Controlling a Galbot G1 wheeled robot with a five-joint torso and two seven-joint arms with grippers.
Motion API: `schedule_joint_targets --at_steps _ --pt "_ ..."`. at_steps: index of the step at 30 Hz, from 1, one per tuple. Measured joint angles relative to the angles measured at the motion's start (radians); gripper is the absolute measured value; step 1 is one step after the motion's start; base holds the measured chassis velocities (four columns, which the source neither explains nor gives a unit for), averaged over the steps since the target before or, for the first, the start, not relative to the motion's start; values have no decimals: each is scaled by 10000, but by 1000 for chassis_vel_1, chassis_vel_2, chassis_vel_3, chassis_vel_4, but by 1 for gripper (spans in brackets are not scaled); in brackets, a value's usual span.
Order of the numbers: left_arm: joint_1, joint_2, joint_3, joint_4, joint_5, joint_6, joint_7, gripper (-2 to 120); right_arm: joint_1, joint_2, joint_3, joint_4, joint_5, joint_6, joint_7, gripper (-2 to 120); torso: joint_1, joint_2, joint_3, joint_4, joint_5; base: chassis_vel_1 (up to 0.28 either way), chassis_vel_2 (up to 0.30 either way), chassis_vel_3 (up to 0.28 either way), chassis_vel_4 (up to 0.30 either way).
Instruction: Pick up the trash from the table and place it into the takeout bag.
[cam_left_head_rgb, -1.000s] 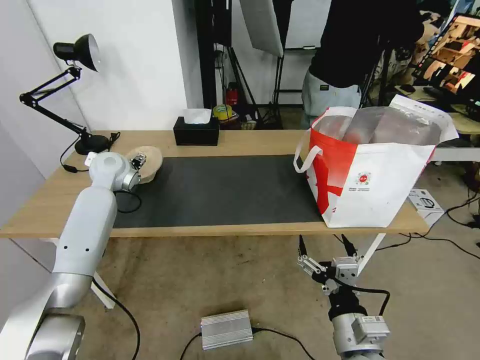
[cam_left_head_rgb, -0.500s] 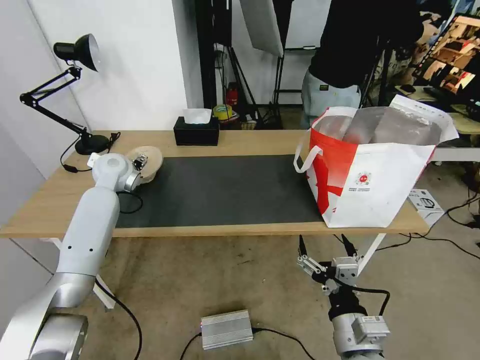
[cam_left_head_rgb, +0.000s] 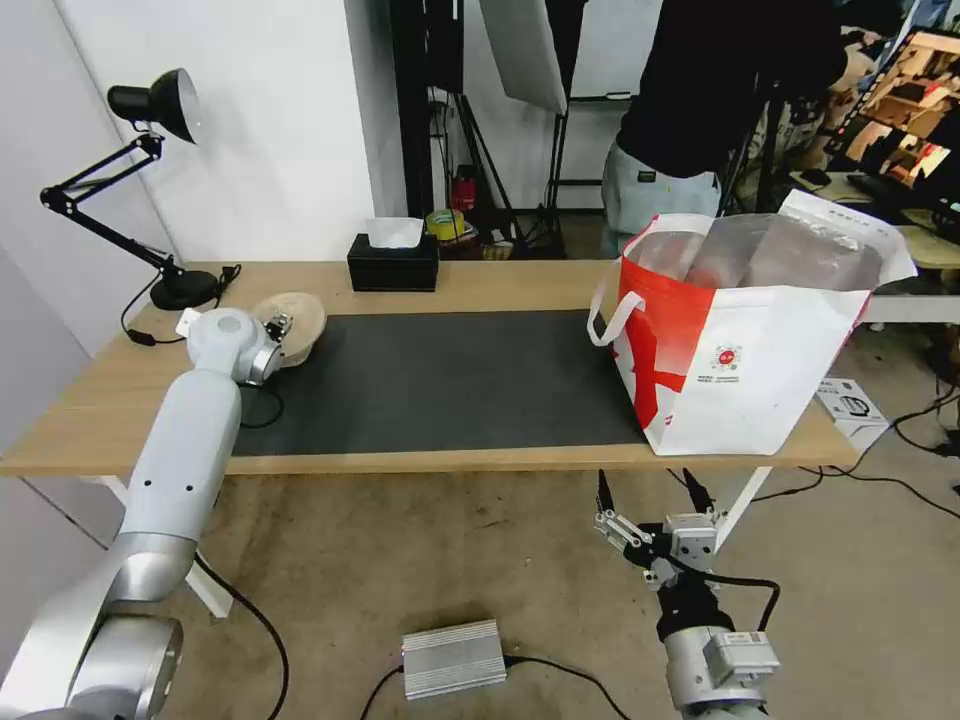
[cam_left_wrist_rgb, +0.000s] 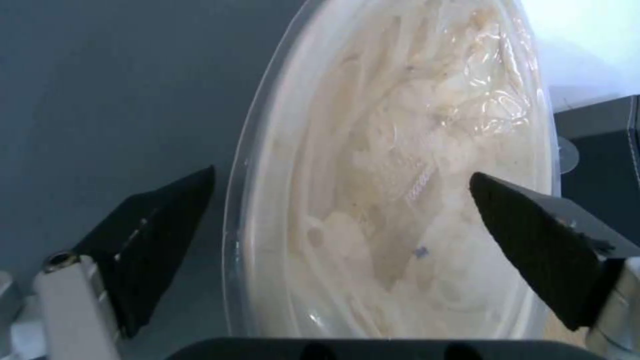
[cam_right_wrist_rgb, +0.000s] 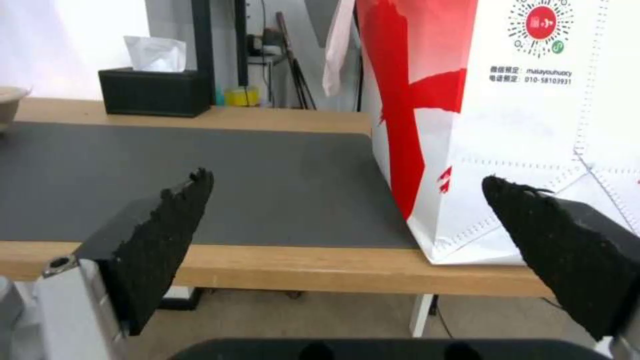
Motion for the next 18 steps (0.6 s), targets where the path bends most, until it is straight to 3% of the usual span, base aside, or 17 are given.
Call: schedule_joint_targets --at_steps 8,13,17,18 --pt "60 -165 -25 -9 181 -12 10 97 0 0 0 0 -1 0 0 100 -2 1 -1 6 2 0 0 0 0" --pt "80 -230 -20 -18 218 -12 0 80 0 1 0 0 0 0 0 100 -4 2 -1 8 -3 0 0 0 0" --pt "128 -222 34 -155 215 -12 -40 60 0 0 0 0 0 0 0 100 1 -2 6 -1 -13 0 0 0 0" --pt "128 -222 34 -155 215 -12 -40 60 0 0 0 0 0 0 0 100 1 -2 6 -1 -13 0 0 0 0"
